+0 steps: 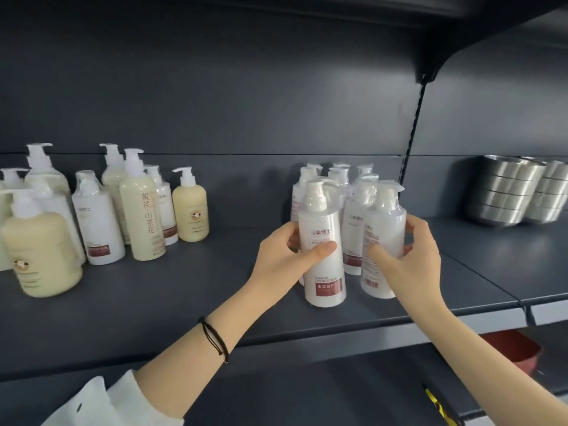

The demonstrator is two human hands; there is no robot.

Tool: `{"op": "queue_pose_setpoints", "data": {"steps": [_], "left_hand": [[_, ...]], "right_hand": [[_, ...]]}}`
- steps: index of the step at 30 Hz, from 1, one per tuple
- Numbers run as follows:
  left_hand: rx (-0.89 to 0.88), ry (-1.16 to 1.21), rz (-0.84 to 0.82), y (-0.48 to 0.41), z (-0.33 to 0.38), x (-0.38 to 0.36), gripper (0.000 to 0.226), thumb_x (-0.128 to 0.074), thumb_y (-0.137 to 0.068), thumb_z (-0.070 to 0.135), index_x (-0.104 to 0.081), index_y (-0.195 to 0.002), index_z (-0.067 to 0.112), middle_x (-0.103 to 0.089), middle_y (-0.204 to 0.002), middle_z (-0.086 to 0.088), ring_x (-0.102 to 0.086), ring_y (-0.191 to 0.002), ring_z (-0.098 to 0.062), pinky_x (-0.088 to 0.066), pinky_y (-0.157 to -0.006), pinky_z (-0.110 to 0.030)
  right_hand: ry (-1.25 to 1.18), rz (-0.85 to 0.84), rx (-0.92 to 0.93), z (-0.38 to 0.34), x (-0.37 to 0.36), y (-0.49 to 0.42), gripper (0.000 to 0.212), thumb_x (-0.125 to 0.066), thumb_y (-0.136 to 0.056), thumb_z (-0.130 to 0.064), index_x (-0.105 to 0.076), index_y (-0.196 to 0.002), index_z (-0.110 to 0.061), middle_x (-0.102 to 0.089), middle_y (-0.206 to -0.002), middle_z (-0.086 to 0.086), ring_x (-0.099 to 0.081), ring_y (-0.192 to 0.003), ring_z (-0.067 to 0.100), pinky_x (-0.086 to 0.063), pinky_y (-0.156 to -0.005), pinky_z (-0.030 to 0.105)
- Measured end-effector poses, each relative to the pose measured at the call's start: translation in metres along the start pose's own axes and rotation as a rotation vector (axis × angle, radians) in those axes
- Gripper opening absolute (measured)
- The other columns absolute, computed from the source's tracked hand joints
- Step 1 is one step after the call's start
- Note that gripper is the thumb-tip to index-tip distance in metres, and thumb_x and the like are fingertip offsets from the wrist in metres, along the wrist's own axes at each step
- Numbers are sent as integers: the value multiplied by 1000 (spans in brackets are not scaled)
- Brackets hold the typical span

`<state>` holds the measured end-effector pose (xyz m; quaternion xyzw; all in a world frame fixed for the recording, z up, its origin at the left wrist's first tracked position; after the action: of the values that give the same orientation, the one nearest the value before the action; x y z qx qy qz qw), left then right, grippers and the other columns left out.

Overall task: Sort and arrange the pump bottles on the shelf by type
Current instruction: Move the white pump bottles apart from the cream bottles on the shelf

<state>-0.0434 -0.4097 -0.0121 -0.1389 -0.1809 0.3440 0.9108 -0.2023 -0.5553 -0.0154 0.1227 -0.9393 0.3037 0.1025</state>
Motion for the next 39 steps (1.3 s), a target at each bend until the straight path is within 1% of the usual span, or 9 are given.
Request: {"op": "queue_pose_setpoints", "data": {"steps": [4, 9, 13, 18, 21, 26, 32, 35, 39], "left_hand": [[-21, -102, 22, 3, 1, -13, 30, -78, -71, 46, -61, -94, 37, -65, -92, 15, -59, -82, 1, -47, -64, -13], [-11, -86, 13, 7, 2, -27, 40, -82, -67, 43, -62, -99, 34, -67, -93, 17, -61, -82, 10, -47, -65, -8], [-1, -71, 25, 12, 4, -29, 59, -84, -66, 41, -47, -110, 28, -62, -101, 15, -62, -89, 0, -51, -69, -13], [4, -191, -31, 25, -6, -28, 67, -86, -63, 38, -40, -112, 31, -50, -110, 9, -57, -95, -10, -52, -75, -19], [74, -302, -93, 37, -17, -31, 55, -86, -66, 30, -43, -101, 28, -54, -99, 11, -58, -82, -5, -48, -65, -14], [27, -480, -3, 40, -8, -44, 42, -84, -67, 35, -45, -81, 28, -53, -89, 13, -56, -75, -4, -41, -59, -13], [-5, -719, 70, 28, 1, -77, 41, -74, -75, 47, -44, -87, 22, -50, -89, 8, -50, -70, -8, -36, -55, -17], [-29, -871, 67, 19, 5, -91, 33, -66, -85, 44, -45, -85, 18, -53, -89, 3, -55, -74, -17, -46, -64, -29], [-135, -1041, 16, 18, 12, -105, 19, -52, -96, 32, -50, -93, 13, -61, -97, -5, -62, -82, -25, -48, -67, -35]], "right_hand": [[5, -1, -31, 17, 5, -7, 62, -77, -72, -18, -47, -126, -24, -57, -109, -8, -58, -96, 16, -52, -75, 31], [-18, 2, -52, 22, 0, -6, 61, -77, -72, -22, -47, -125, -25, -58, -111, -8, -59, -98, 16, -54, -79, 35], [-26, -25, -46, 22, -5, 0, 62, -79, -73, -34, -45, -125, -28, -57, -111, -12, -59, -98, 13, -54, -79, 34], [60, -63, -6, 22, 1, 8, 66, -74, -75, -47, -44, -132, -31, -50, -119, -12, -57, -94, 7, -50, -74, 27], [104, -41, -8, 25, 10, 8, 67, -73, -77, -43, -43, -135, -31, -46, -120, -9, -56, -91, 8, -51, -74, 30], [146, -51, -38, 33, 15, -3, 67, -72, -79, -41, -41, -138, -29, -43, -114, -6, -55, -95, 16, -49, -75, 33], [131, -72, -69, 45, 15, -29, 67, -71, -80, -46, -39, -136, -30, -42, -117, -6, -54, -94, 17, -51, -75, 40], [66, -84, -72, 52, 14, -43, 56, -74, -81, -36, -41, -125, -24, -50, -116, -2, -56, -94, 19, -50, -72, 38], [30, -132, -87, 51, 17, -51, 32, -65, -86, -15, -46, -112, -20, -52, -114, 0, -58, -99, 22, -48, -77, 35]]}}
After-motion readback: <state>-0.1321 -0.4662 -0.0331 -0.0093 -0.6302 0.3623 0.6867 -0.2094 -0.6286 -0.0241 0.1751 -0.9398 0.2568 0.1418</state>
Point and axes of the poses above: each hand's wrist, its own y-axis away from the middle knuckle, its own x-axis out of the back of the hand, z = x × y, the point moved 6 cm from there along -y, towards the middle knuckle
